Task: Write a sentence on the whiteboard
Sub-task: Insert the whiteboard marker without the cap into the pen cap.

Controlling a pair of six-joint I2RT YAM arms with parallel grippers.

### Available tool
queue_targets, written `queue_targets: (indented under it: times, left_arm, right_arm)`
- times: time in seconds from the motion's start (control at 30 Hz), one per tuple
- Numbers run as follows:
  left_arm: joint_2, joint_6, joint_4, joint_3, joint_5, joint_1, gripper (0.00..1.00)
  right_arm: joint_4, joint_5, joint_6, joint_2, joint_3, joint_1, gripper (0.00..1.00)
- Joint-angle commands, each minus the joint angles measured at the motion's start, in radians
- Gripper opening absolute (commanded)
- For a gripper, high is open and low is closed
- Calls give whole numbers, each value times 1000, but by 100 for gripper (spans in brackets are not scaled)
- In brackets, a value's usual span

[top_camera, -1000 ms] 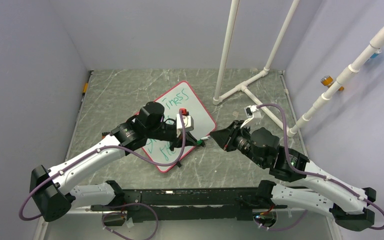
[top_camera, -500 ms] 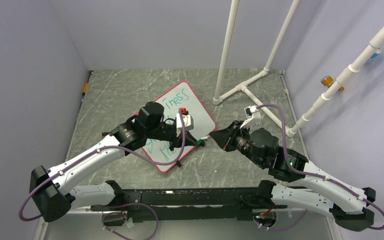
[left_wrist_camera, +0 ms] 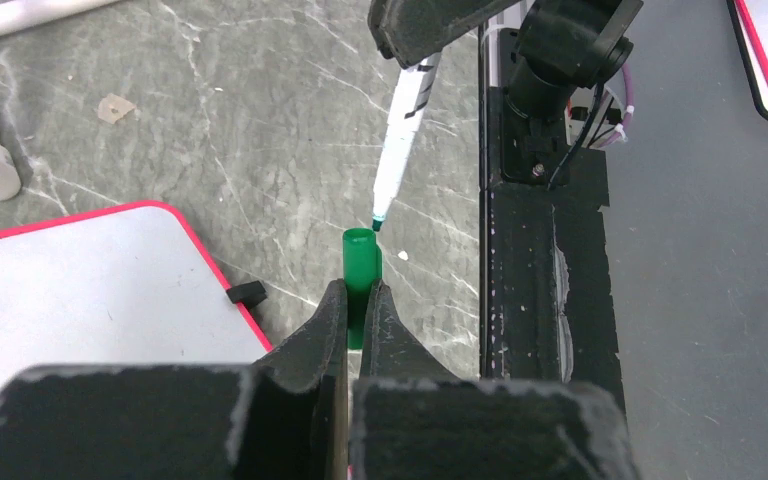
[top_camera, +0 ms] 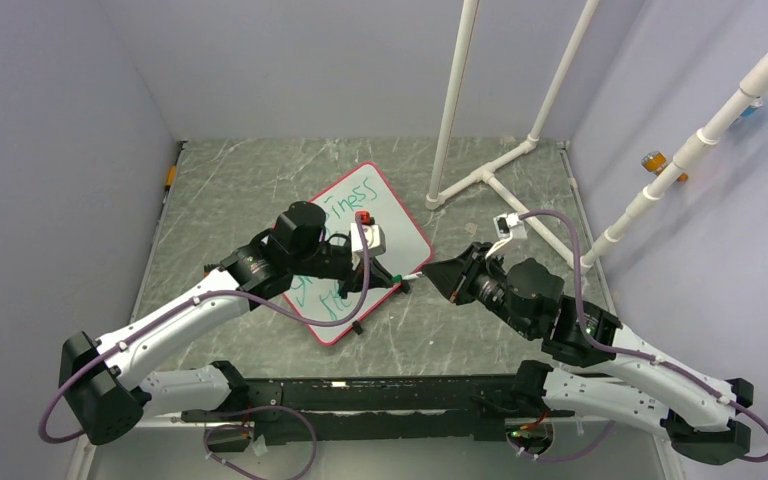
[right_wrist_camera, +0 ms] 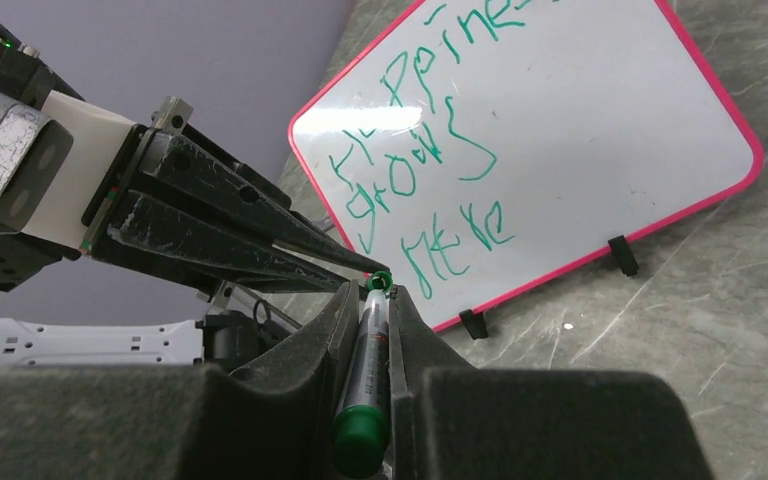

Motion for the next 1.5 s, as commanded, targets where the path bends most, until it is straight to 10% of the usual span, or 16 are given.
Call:
queue_targets:
  times: [0.0,1.47]
  left_arm:
    - [-12,-9,53,5,3,8,0]
    - [-21,2,41,8,4,7,0]
  right_arm:
    - [8,-13,8,-7,6,1,0]
    - [50,44,-16,22,39,1,0]
